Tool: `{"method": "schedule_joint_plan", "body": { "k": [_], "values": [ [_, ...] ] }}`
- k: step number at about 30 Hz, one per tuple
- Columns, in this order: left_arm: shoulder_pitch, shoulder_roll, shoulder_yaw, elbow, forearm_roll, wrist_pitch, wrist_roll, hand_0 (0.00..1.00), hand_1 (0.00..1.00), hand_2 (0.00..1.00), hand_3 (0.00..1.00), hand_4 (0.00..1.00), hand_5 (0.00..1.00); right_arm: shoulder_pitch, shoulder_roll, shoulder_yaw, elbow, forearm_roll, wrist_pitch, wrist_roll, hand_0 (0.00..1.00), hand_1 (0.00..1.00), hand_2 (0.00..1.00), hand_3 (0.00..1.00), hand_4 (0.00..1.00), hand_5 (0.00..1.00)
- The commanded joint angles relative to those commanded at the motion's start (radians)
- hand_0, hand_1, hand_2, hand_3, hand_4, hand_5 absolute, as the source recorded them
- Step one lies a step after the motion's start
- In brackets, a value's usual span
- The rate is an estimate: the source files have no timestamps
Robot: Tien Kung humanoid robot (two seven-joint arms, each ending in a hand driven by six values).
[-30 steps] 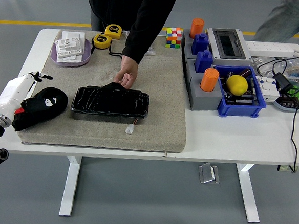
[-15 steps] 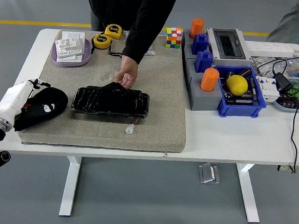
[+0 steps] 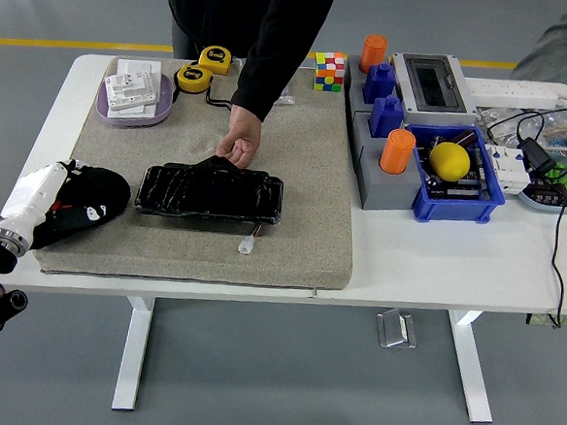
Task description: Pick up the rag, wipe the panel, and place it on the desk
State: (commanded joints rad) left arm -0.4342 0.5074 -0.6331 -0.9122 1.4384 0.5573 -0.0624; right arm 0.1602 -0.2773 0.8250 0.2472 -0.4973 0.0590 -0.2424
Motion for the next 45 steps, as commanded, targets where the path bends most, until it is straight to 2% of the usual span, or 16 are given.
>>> {"method": "schedule_joint_plan", "body": {
  "k": [1, 2, 7, 8, 13, 14, 19, 20, 25, 26, 37, 38, 43, 44, 45],
  "values": [
    [-0.001, -0.001, 0.002, 0.002, 0.001, 0.0, 0.0, 0.662, 0.745, 0.805, 0.717, 0.844, 0.361, 0.0, 0.001, 0.002, 0.001, 0.0, -0.001, 0.001, 0.769, 0.587, 0.707, 0.617, 0.998, 0.568],
    [-0.001, -0.002, 0.001, 0.002, 0.004, 0.001, 0.001, 0.564, 0.683, 0.805, 0.714, 0.841, 0.356, 0.001, 0.001, 0.002, 0.002, -0.001, -0.001, 0.001, 0.77, 0.588, 0.707, 0.617, 0.998, 0.567],
    [-0.005, -0.005, 0.005, -0.002, 0.0, 0.004, 0.0, 0.564, 0.683, 0.805, 0.714, 0.841, 0.356, 0.001, 0.001, 0.007, 0.003, -0.003, -0.002, 0.003, 0.77, 0.588, 0.707, 0.617, 0.998, 0.567],
    [-0.005, -0.005, 0.004, -0.002, 0.003, 0.007, 0.001, 0.425, 0.49, 0.797, 0.623, 0.639, 0.206, 0.0, 0.001, 0.008, 0.003, -0.004, -0.002, 0.003, 0.77, 0.588, 0.707, 0.617, 0.998, 0.566],
    [-0.006, -0.006, 0.002, -0.002, 0.019, 0.017, 0.016, 0.425, 0.49, 0.797, 0.623, 0.639, 0.206, 0.001, 0.001, 0.013, 0.004, -0.006, -0.004, 0.005, 0.77, 0.588, 0.707, 0.617, 0.998, 0.566],
    [-0.006, -0.006, 0.002, 0.0, 0.022, 0.018, 0.019, 0.364, 0.411, 0.72, 0.6, 0.534, 0.167, 0.001, 0.001, 0.014, 0.004, -0.006, -0.004, 0.005, 0.77, 0.588, 0.707, 0.617, 0.998, 0.564],
    [-0.005, -0.005, 0.001, -0.001, 0.044, 0.034, 0.031, 0.364, 0.411, 0.72, 0.6, 0.534, 0.167, 0.001, 0.001, 0.02, 0.005, -0.011, -0.006, 0.008, 0.77, 0.588, 0.707, 0.617, 0.998, 0.564],
    [-0.006, -0.004, 0.003, 0.0, 0.043, 0.033, 0.032, 0.297, 0.372, 0.674, 0.586, 0.475, 0.123, 0.0, 0.001, 0.022, 0.005, -0.012, -0.008, 0.01, 0.77, 0.588, 0.706, 0.616, 0.998, 0.562],
    [-0.006, -0.005, 0.012, 0.009, 0.031, 0.034, 0.032, 0.297, 0.372, 0.674, 0.586, 0.475, 0.123, 0.001, 0.001, 0.029, 0.009, -0.016, -0.012, 0.014, 0.77, 0.588, 0.706, 0.616, 0.998, 0.562],
    [-0.006, -0.005, 0.014, 0.011, 0.034, 0.033, 0.035, 0.26, 0.363, 0.671, 0.582, 0.433, 0.096, 0.001, 0.0, 0.031, 0.009, -0.018, -0.012, 0.014, 0.771, 0.587, 0.706, 0.616, 0.998, 0.562],
    [-0.007, -0.006, 0.019, -0.002, 0.059, 0.042, 0.052, 0.224, 0.352, 0.661, 0.58, 0.42, 0.078, 0.004, -0.001, 0.041, 0.009, -0.024, -0.016, 0.017, 0.771, 0.587, 0.706, 0.616, 0.998, 0.562],
    [-0.008, -0.006, 0.018, -0.005, 0.061, 0.044, 0.053, 0.212, 0.324, 0.619, 0.569, 0.353, 0.002, 0.004, -0.001, 0.04, 0.009, -0.023, -0.016, 0.017, 0.769, 0.587, 0.706, 0.615, 0.998, 0.56],
    [-0.009, -0.002, 0.012, -0.026, 0.084, 0.05, 0.063, 0.212, 0.324, 0.619, 0.569, 0.353, 0.002, 0.004, -0.002, 0.039, 0.009, -0.021, -0.016, 0.017, 0.769, 0.587, 0.706, 0.615, 0.998, 0.56],
    [-0.008, -0.001, 0.009, -0.031, 0.084, 0.053, 0.06, 0.211, 0.302, 0.581, 0.541, 0.234, 0.002, 0.004, -0.002, 0.04, 0.009, -0.022, -0.015, 0.017, 0.768, 0.588, 0.706, 0.616, 0.998, 0.56],
    [-0.008, 0.0, 0.006, -0.035, 0.083, 0.055, 0.058, 0.211, 0.302, 0.581, 0.541, 0.234, 0.002, 0.004, -0.002, 0.041, 0.008, -0.022, -0.015, 0.017, 0.768, 0.588, 0.706, 0.616, 0.998, 0.56]
  ]
}}
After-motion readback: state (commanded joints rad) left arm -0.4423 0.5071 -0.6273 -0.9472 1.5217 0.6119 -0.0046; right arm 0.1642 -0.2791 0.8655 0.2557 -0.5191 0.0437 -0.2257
